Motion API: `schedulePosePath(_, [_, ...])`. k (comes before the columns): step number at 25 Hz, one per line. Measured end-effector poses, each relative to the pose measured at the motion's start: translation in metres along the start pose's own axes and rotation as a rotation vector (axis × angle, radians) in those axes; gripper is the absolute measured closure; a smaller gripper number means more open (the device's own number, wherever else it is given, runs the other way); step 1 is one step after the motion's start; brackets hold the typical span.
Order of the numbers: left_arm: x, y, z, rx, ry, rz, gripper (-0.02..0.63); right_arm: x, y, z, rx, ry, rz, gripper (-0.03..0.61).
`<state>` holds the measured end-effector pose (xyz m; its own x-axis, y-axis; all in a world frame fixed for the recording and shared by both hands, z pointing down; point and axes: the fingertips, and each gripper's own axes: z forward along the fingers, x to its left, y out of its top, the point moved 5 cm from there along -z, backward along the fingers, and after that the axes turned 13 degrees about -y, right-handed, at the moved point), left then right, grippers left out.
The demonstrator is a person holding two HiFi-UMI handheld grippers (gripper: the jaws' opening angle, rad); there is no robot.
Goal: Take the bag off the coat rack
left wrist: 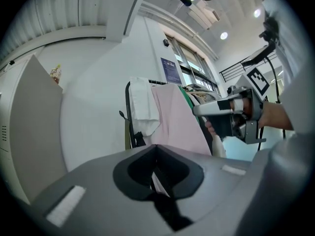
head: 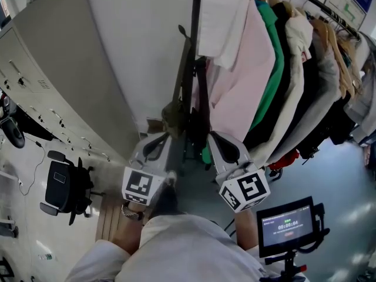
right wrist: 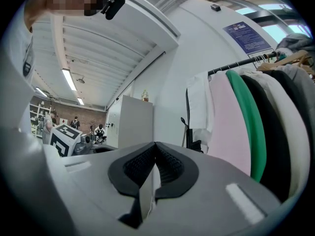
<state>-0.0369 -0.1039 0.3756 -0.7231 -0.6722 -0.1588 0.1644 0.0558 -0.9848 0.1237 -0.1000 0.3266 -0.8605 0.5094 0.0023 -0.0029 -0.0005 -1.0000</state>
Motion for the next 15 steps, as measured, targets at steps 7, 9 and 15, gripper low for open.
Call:
schedulePosePath(7, [0.049,-0.008,0.04,-0.012,-0.01,-0.014,0.614,-0.016,-0.001,0.054,0.008,-0.014,0.017,0.577])
schedulePosePath(9, [0.065,-0.011,0.05,-0.019,-0.007,-0.026,0.614,-0.02,-0.002,0.072,0.02,-0.019,0.025,0.577])
schedulePosePath(15, [0.124,-0.006,0.088,-0.046,-0.006,-0.02,0.614,-0.032,0.0,0.131,0.041,-0.066,0.023,0.577])
